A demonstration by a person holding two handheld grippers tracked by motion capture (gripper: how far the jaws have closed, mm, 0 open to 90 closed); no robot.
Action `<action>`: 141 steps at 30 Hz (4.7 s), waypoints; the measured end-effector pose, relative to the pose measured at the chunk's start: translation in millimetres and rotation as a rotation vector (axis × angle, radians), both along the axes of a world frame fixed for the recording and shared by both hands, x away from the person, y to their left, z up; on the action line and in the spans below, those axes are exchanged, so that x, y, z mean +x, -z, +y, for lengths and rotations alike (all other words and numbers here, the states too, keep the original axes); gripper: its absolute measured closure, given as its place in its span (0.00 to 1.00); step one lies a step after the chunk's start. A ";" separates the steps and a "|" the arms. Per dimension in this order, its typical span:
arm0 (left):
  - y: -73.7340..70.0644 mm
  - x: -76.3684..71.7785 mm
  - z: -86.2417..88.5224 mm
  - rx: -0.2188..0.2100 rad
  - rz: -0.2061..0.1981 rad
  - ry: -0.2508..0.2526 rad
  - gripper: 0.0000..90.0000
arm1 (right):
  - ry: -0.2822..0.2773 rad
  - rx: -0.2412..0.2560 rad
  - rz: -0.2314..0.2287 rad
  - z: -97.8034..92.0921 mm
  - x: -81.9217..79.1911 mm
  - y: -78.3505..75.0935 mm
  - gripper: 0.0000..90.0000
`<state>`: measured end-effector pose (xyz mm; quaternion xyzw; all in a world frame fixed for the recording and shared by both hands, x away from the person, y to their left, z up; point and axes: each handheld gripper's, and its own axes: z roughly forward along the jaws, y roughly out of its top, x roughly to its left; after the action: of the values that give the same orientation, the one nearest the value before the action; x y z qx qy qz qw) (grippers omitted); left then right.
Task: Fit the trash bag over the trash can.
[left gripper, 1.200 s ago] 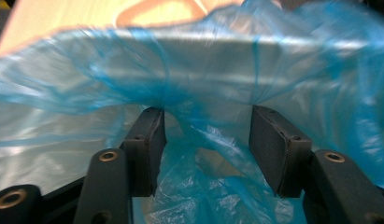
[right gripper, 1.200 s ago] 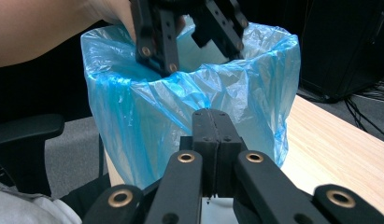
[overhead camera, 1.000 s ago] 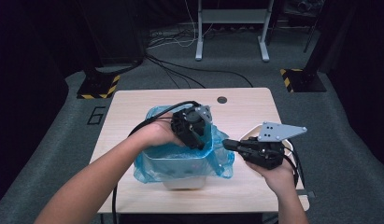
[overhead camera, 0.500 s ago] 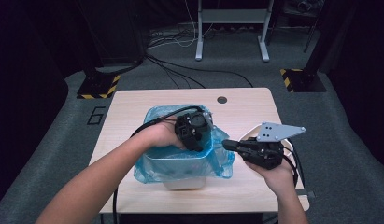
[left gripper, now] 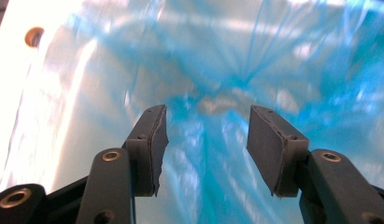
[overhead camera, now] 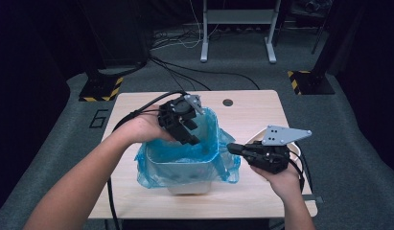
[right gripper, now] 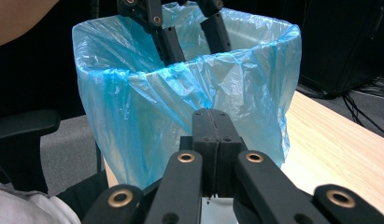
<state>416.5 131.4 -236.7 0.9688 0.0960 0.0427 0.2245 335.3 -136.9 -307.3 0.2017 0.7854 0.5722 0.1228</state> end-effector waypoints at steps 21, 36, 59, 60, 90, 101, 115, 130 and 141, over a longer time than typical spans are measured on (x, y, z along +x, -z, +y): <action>31.7 -1.0 14.8 0.116 0.033 0.055 0.53 | -0.009 -0.019 0.008 2.6 0.6 2.7 1.00; 35.8 -1.2 15.5 0.186 0.021 0.096 0.51 | -0.004 -0.015 0.006 -0.2 0.9 3.0 1.00; 16.0 9.3 -34.1 0.007 -0.051 0.088 0.49 | -0.012 -0.013 0.011 -1.6 0.0 2.8 1.00; 21.3 10.7 -36.9 0.022 -0.044 0.089 0.49 | -0.013 -0.011 0.012 -1.7 0.1 2.8 1.00; -7.2 -8.5 17.2 -0.127 -0.113 0.028 0.49 | 0.002 0.008 -0.004 -3.7 -5.3 -5.3 0.79; -2.8 -21.6 74.2 -0.346 -0.133 -0.019 0.51 | 0.017 0.013 -0.005 -4.2 -4.6 -11.6 0.76; 13.7 -44.5 128.2 -0.545 -0.165 -0.045 0.48 | 0.016 0.024 0.021 -1.5 -4.7 -7.9 0.70; 33.8 -71.5 172.5 -0.730 -0.194 -0.132 0.48 | 0.038 0.052 0.018 -2.3 -7.2 -2.5 0.69; 35.3 -75.1 176.9 -0.734 -0.231 -0.170 0.47 | 0.088 0.109 -0.017 -25.8 -12.0 -4.6 0.67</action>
<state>341.3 308.2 -272.0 0.8016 0.1589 0.1329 0.5608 323.4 -162.7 -302.7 0.2375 0.7424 0.6098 0.1434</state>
